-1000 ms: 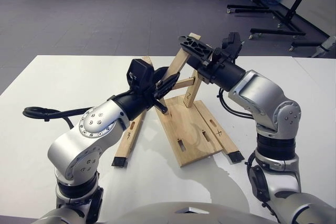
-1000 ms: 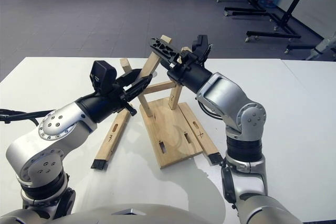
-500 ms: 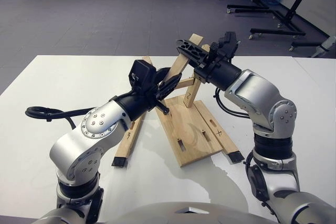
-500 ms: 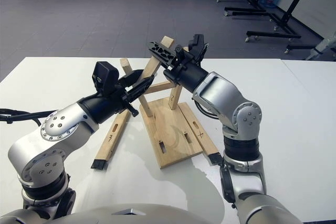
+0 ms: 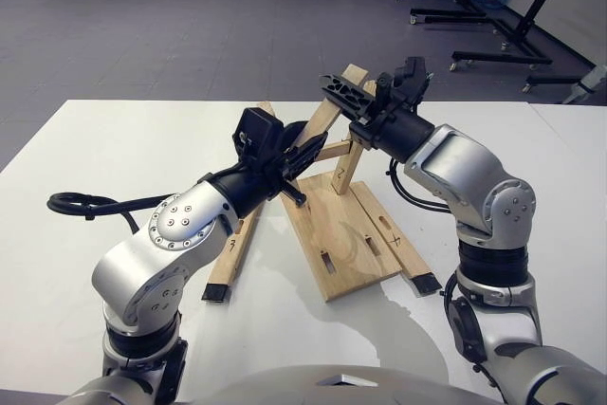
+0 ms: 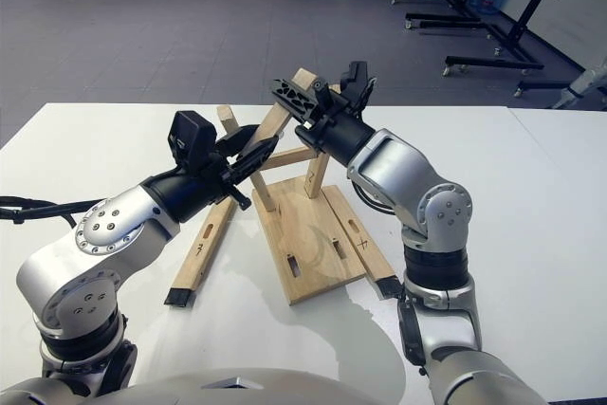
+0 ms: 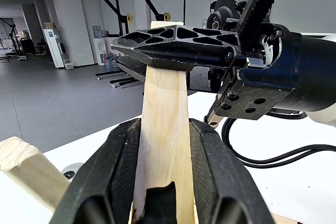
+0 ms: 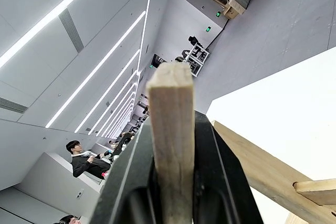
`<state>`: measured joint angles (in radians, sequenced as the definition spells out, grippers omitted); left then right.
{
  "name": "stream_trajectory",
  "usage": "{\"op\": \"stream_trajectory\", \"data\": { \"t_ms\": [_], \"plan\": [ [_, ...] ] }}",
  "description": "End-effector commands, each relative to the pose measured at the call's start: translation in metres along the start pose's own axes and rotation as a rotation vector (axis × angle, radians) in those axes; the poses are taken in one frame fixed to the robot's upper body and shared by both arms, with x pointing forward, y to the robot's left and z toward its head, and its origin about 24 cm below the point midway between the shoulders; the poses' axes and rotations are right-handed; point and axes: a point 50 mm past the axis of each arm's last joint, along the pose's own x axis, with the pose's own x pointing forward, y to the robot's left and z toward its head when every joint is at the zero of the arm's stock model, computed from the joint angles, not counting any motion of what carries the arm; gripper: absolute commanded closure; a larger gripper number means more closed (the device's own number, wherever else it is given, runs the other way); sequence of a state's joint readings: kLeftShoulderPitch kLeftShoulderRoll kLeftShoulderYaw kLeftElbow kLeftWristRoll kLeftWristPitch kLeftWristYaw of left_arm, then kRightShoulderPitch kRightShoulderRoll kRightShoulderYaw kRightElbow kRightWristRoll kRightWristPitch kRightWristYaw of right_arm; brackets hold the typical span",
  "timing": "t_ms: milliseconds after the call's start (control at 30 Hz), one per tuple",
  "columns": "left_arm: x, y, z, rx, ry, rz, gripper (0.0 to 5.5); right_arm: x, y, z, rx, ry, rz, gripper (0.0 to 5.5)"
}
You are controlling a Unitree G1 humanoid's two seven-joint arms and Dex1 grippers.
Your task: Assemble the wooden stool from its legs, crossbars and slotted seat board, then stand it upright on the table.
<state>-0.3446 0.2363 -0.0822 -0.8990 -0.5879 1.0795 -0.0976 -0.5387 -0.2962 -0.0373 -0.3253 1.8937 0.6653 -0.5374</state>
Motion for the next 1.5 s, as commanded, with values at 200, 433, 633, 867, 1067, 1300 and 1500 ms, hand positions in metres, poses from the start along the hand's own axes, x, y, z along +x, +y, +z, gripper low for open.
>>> {"op": "stream_trajectory", "data": {
  "t_ms": [200,433,633,867,1067,1300,1500],
  "plan": [
    [0.001,0.005,-0.002,-0.055,-0.002,0.038,3.06,0.0,0.003,-0.001,-0.029,0.002,0.017,5.1],
    [-0.002,0.02,0.024,-0.024,-0.104,0.016,2.0,-0.005,-0.005,0.004,-0.058,-0.015,-0.019,5.1],
    [-0.015,0.042,0.077,-0.08,-0.292,-0.09,1.35,-0.051,-0.022,0.027,-0.145,-0.054,-0.122,5.1],
    [-0.03,0.088,0.085,-0.157,-0.329,0.141,1.35,-0.088,-0.067,0.012,-0.39,-0.027,-0.299,5.1],
    [-0.03,0.098,0.071,-0.176,-0.292,0.19,1.35,-0.11,-0.096,0.011,-0.694,-0.066,-0.371,5.1],
    [-0.03,0.1,0.065,-0.176,-0.286,0.195,1.35,-0.106,-0.113,-0.003,-0.829,-0.06,-0.311,5.1],
    [-0.027,0.098,0.064,-0.18,-0.29,0.183,1.35,-0.108,-0.135,-0.012,-0.83,-0.055,-0.34,5.1]
  ]
}}
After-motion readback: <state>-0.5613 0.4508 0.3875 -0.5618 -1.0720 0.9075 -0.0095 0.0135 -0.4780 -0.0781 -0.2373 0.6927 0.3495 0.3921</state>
